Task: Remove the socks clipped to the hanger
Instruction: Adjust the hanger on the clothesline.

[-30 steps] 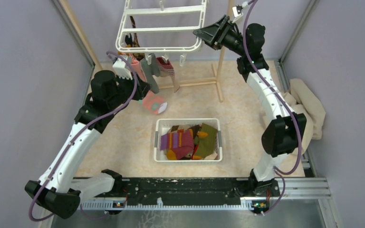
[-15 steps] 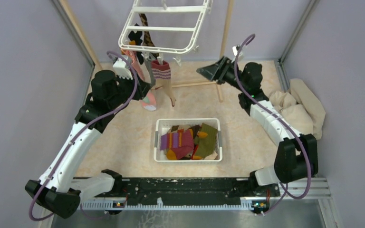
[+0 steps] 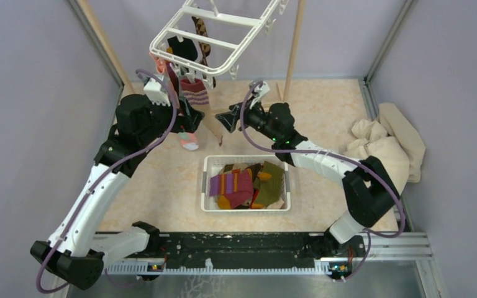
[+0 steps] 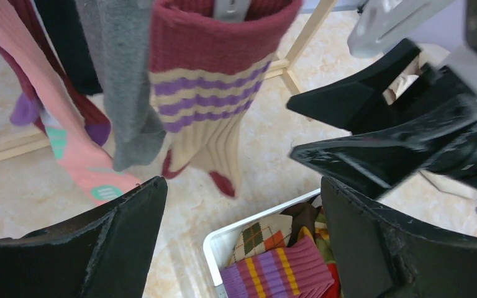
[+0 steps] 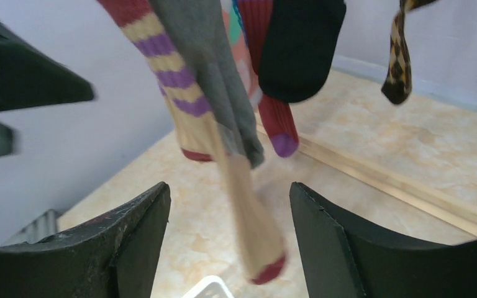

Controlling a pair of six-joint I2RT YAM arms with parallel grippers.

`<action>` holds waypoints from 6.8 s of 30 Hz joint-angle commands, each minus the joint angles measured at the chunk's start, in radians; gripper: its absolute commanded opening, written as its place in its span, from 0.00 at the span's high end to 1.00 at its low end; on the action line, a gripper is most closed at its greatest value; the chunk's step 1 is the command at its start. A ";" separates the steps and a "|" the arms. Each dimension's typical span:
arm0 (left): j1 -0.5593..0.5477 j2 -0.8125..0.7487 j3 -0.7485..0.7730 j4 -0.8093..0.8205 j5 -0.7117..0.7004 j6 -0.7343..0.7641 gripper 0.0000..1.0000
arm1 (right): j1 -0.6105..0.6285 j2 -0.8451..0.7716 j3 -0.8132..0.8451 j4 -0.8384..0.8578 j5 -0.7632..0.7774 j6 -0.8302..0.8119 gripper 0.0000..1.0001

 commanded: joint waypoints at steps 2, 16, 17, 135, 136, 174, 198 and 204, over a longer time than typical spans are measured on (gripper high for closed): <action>0.004 -0.044 0.004 -0.040 -0.034 0.006 0.01 | 0.044 0.119 0.039 0.193 0.162 -0.138 0.29; 0.004 -0.081 0.042 -0.104 -0.069 0.014 0.01 | 0.141 0.430 0.231 0.406 0.048 -0.086 0.27; 0.004 -0.079 0.042 -0.106 -0.070 0.016 0.01 | 0.148 0.439 0.236 0.405 0.071 -0.096 0.27; 0.004 -0.161 -0.534 0.722 0.493 -0.214 0.01 | -0.148 0.235 -0.054 1.112 -0.510 1.327 1.00; 0.004 -0.154 -0.535 0.723 0.494 -0.214 0.01 | -0.148 0.238 -0.050 1.111 -0.511 1.329 1.00; -0.027 0.005 -0.446 0.852 0.455 -0.255 0.92 | -0.143 0.264 -0.054 1.113 -0.516 1.321 1.00; -0.074 -0.113 -0.308 0.401 0.157 -0.044 0.94 | -0.104 -0.191 0.078 -0.405 -0.170 0.226 0.50; -0.168 -0.066 -0.247 0.337 0.023 0.015 0.95 | -0.062 -0.306 0.207 -0.655 0.009 0.050 0.50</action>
